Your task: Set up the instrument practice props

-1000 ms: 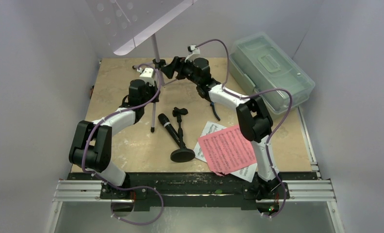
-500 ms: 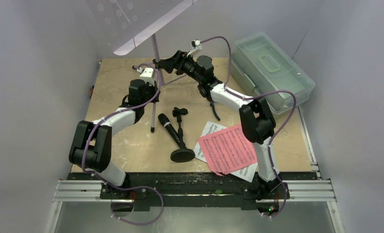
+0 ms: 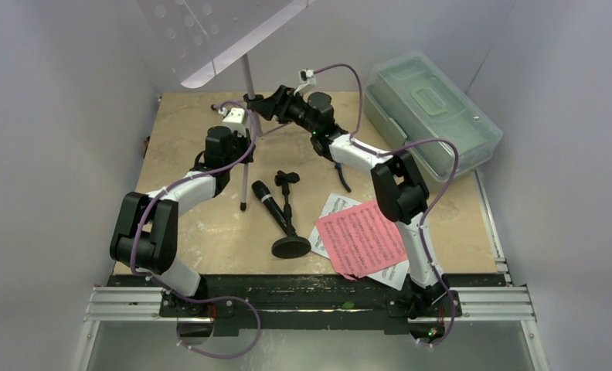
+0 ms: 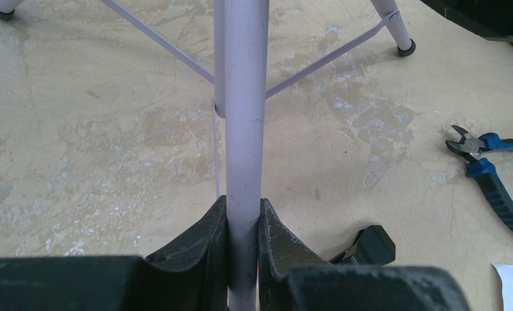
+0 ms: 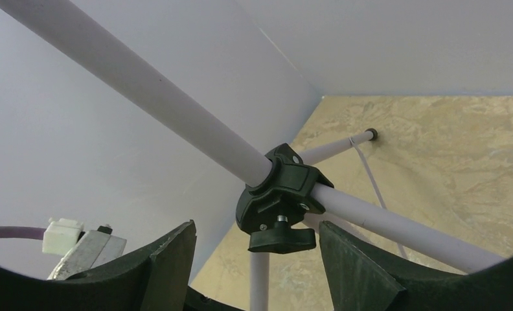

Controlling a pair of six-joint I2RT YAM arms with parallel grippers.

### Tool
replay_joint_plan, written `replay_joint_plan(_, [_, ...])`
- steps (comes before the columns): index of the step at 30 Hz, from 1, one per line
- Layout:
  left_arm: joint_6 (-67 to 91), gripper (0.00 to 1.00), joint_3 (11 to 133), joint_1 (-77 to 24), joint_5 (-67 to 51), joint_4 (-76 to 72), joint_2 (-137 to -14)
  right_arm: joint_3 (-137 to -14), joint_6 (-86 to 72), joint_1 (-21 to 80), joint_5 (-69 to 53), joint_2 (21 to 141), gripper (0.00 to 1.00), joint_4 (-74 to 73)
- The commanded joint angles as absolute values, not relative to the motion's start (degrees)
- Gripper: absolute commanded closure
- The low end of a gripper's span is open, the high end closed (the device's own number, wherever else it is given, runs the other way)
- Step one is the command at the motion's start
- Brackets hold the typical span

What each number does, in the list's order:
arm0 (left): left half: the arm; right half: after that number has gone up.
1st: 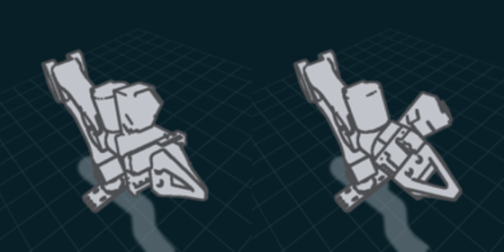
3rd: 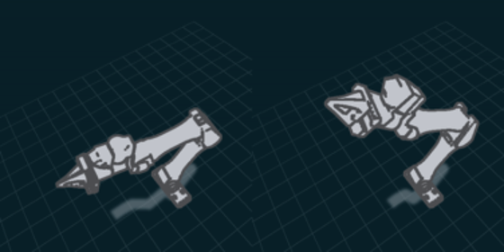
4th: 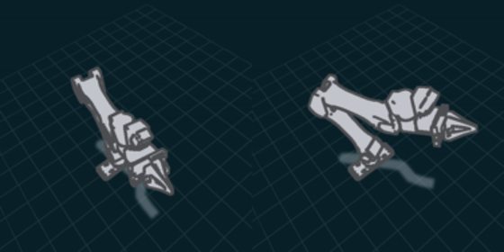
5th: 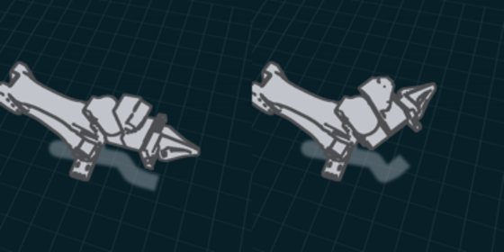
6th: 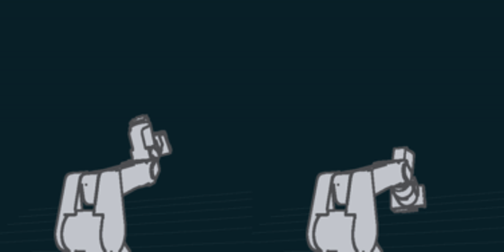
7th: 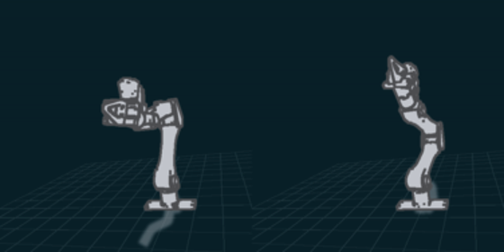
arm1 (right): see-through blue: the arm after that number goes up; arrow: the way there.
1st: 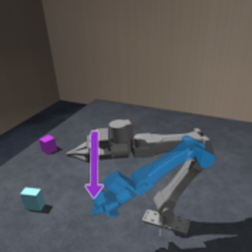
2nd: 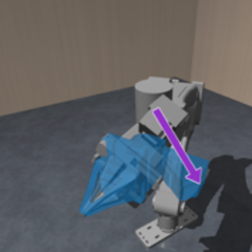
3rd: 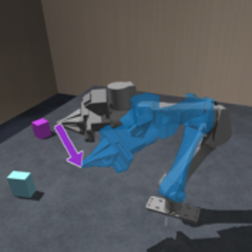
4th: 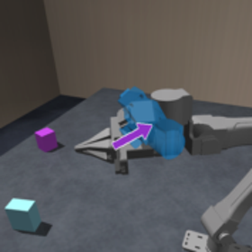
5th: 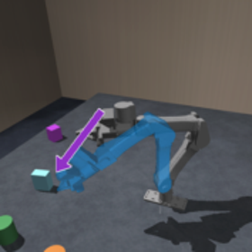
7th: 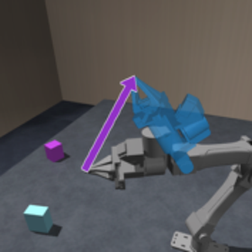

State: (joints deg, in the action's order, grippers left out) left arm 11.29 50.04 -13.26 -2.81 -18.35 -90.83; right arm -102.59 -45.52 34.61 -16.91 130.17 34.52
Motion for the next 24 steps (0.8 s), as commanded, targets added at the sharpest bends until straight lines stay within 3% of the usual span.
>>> replay_joint_plan(1, [14.0, 1.0, 50.4, -13.2, -3.0, -11.9, -91.4, -104.2, -45.5, 35.2, -18.1, 129.4, 0.29, 36.3])
replay_joint_plan(4, [13.8, 1.0, 50.6, -13.1, -2.9, -11.8, -91.5, -104.1, -44.4, 35.2, -18.0, 129.2, 0.38, 35.9])
replay_joint_plan(9, [13.5, 1.0, 50.6, -13.1, -2.5, -11.6, -91.3, -102.8, -39.1, 35.5, -13.9, 126.9, 0.24, 32.0])
replay_joint_plan(13, [13.7, 1.0, 50.7, -13.2, -2.9, -11.8, -91.6, -100.7, -35.4, 35.7, -11.2, 123.9, 0.18, 30.2])
replay_joint_plan(24, [13.7, 1.0, 51.0, -13.2, -2.9, -11.6, -92.2, -100.3, -30.8, 37.4, -11.2, 120.5, 0.25, 30.3])
